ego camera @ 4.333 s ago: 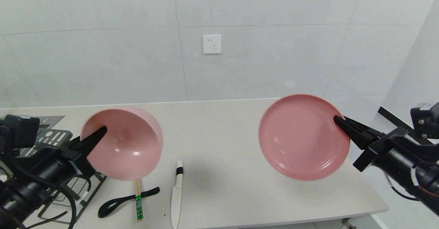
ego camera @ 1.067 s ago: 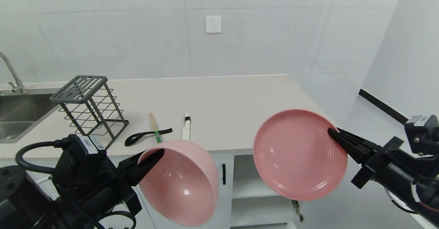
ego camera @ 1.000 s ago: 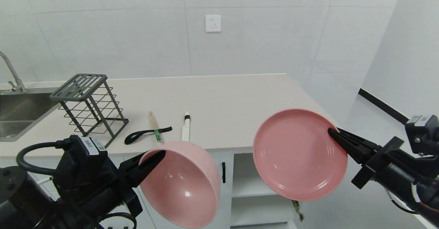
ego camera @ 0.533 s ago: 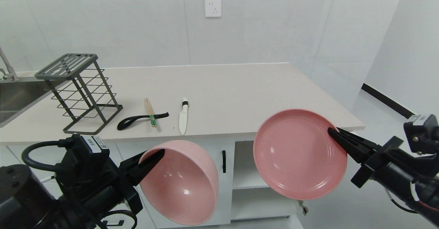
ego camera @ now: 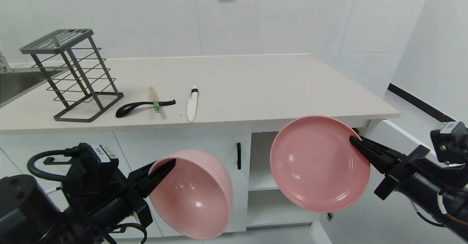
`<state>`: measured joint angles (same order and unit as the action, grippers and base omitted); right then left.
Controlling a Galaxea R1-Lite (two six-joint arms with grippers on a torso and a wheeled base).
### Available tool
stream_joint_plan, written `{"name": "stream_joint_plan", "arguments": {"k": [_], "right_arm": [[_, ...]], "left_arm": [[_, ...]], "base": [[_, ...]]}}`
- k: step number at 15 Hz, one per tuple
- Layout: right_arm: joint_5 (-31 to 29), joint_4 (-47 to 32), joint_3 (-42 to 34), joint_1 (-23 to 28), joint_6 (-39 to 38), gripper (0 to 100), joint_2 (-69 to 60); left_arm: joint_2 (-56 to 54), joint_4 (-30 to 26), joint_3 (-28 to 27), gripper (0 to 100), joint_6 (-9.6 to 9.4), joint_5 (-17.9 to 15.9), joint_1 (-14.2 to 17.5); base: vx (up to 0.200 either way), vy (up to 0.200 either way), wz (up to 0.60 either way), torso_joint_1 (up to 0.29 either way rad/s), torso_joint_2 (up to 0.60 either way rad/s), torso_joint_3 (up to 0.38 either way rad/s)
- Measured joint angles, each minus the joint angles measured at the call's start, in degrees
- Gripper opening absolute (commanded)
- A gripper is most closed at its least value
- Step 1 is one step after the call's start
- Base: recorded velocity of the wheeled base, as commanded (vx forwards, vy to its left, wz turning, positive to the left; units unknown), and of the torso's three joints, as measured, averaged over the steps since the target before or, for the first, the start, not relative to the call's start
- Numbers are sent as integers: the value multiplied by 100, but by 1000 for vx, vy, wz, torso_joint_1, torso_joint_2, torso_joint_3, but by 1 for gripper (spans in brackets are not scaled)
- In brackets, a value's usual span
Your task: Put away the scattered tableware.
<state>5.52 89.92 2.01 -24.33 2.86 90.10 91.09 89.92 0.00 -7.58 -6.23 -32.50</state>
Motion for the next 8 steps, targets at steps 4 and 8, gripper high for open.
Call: {"name": "stream_joint_plan", "arguments": {"k": [4, 8], "right_arm": [[0, 0, -15, 5, 2, 0, 20], [0, 5, -17, 17, 0, 0, 33]], "left_arm": [[32, 0, 0, 0, 1, 0, 0], [83, 2, 0, 0, 45, -1, -10]], "base": [[0, 0, 0, -133, 458, 321], [0, 0, 0, -99, 449, 349]]}}
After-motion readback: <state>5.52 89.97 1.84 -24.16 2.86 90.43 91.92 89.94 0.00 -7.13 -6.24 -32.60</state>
